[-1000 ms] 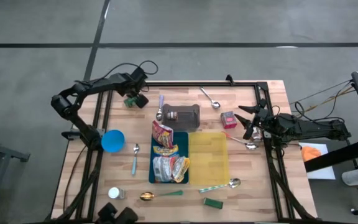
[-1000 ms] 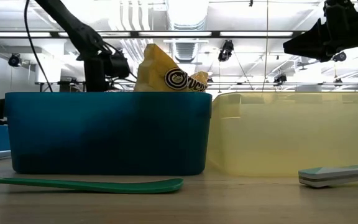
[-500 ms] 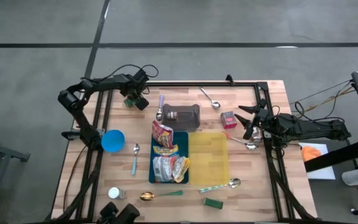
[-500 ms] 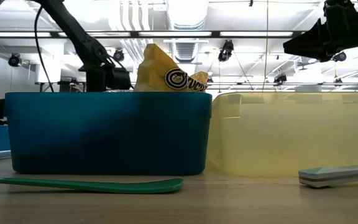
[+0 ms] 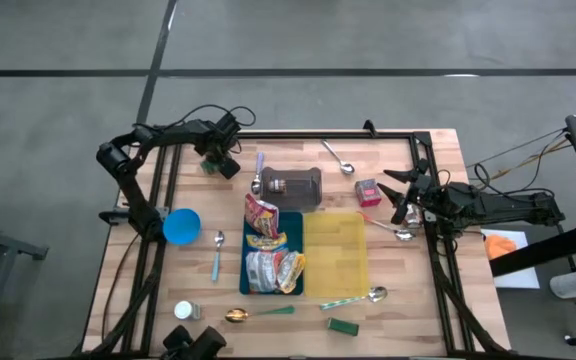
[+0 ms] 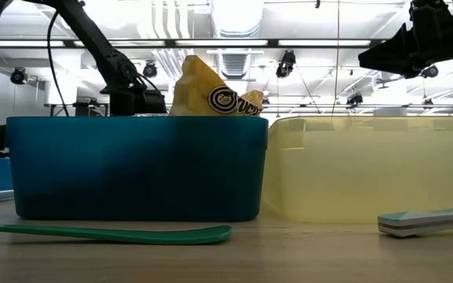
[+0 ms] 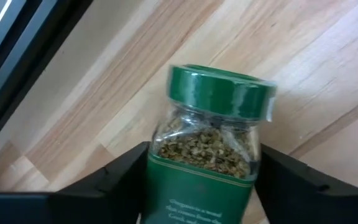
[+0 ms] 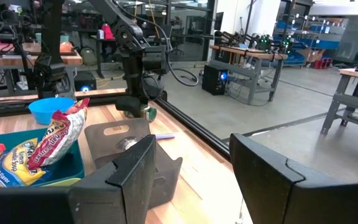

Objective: Pick & Place Food Item
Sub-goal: Put the green spice bottle into the black bin

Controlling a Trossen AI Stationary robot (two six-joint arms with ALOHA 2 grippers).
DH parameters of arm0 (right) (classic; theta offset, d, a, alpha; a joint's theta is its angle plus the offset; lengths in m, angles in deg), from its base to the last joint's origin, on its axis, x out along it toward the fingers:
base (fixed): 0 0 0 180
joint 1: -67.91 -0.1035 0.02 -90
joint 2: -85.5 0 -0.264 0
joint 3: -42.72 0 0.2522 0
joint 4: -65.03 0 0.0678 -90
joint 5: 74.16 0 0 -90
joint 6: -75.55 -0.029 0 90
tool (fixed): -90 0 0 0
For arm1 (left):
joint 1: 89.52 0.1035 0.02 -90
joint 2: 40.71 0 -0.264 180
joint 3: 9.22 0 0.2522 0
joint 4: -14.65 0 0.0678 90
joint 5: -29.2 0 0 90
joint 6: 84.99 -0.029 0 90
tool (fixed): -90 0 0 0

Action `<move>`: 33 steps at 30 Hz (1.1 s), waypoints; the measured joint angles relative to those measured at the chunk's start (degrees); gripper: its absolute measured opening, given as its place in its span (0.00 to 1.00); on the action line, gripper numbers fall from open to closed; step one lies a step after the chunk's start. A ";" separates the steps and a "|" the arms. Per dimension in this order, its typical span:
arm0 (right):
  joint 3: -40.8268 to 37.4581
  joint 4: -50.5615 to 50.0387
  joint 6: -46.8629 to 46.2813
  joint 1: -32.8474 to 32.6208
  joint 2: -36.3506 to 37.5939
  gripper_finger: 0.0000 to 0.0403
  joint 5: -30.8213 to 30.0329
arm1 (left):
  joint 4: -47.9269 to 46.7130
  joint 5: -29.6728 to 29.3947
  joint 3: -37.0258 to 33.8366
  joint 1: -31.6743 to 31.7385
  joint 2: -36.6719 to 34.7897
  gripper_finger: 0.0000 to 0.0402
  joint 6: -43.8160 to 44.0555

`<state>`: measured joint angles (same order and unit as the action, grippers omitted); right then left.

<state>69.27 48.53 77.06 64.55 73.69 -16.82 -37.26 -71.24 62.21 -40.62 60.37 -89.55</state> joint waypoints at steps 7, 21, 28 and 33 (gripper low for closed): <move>0.01 -0.02 -0.01 0.02 0.00 0.49 -0.01 | -0.02 0.11 0.04 0.00 -0.09 0.46 0.04; -0.01 -0.01 0.00 0.02 0.00 0.49 0.01 | 0.02 1.51 0.04 -0.04 -0.09 0.49 0.00; 0.00 -0.02 -0.01 0.02 0.00 0.49 0.02 | 0.04 1.46 0.04 -0.04 -0.09 0.48 0.04; 0.01 -0.02 0.01 0.00 0.00 0.49 0.01 | 0.08 1.50 0.04 -0.04 -0.09 0.51 0.02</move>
<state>69.28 48.51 77.07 64.55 73.69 -16.81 -37.18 -69.74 62.25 -40.66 60.28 -89.53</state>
